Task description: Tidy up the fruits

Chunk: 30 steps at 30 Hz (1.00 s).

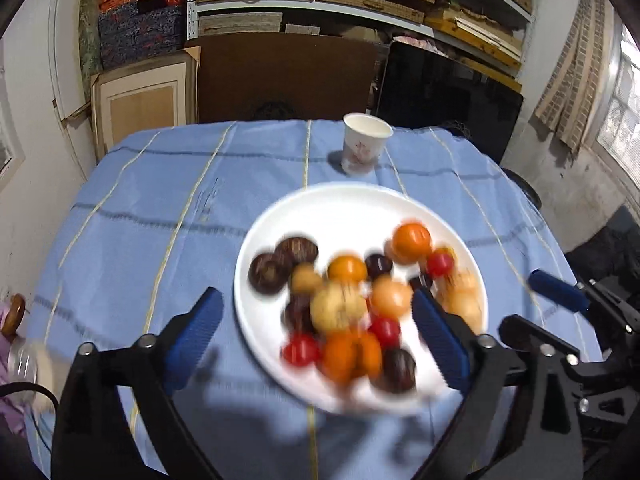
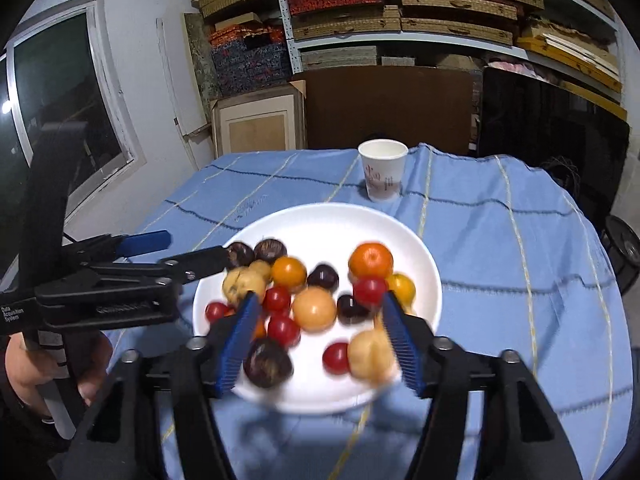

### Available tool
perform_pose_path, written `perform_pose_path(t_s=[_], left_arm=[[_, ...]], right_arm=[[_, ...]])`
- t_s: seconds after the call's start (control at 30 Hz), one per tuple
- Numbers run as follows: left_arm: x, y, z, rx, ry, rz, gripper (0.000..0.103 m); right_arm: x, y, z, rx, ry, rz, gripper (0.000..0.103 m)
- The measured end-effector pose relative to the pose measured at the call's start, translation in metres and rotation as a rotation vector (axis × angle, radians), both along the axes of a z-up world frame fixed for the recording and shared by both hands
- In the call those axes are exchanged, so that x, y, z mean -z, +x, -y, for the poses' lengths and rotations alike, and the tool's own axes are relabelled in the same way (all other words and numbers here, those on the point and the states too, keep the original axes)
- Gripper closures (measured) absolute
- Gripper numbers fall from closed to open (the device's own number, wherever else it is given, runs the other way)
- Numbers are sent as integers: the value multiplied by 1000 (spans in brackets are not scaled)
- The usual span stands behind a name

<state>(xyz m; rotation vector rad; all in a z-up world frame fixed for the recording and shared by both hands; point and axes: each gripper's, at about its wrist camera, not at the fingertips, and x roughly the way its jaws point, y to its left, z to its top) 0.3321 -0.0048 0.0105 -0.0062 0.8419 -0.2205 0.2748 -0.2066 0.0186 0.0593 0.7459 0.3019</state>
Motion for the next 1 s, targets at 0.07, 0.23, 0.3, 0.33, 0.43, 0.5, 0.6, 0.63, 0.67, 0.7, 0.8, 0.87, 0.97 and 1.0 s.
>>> perform_pose_path(t_s=[0.07, 0.23, 0.3, 0.33, 0.43, 0.5, 0.6, 0.63, 0.67, 0.7, 0.8, 0.87, 0.97, 1.0], left_arm=[[4, -31, 0, 26, 19, -10, 5], [23, -118, -3, 81, 56, -78, 5], [22, -146, -7, 58, 77, -47, 5], [21, -163, -11, 35, 91, -21, 5], [8, -214, -22, -14, 47, 37, 5], [-2, -246, -26, -18, 22, 75, 5], [-19, -288, -24, -27, 70, 138, 5], [-24, -301, -23, -31, 78, 161, 5], [-29, -310, -23, -34, 76, 175, 5], [-34, -325, -23, -36, 64, 191, 5], [-44, -355, -22, -23, 46, 207, 5], [-47, -368, -20, -29, 65, 219, 5], [-48, -381, -17, -35, 74, 221, 5], [-48, -383, -18, -33, 69, 217, 5]], right_arm=[[3, -29, 1, 1, 2, -3, 13], [22, -123, 1, 43, -39, -12, 4], [29, -155, 4, 74, -37, -3, 4], [33, -171, 7, 97, -29, -1, 4], [35, -204, 14, 145, 1, -9, 4], [28, -224, 17, 157, -4, -7, 4], [9, -257, 15, 165, -31, 44, 4], [3, -267, 14, 163, -34, 68, 4], [-4, -278, 13, 157, -38, 91, 4], [-11, -289, 11, 154, -45, 108, 4], [-25, -313, 7, 160, -53, 134, 4], [-29, -324, 4, 158, -56, 143, 4], [-31, -332, 1, 160, -67, 142, 4], [-31, -334, 0, 161, -63, 138, 4]])
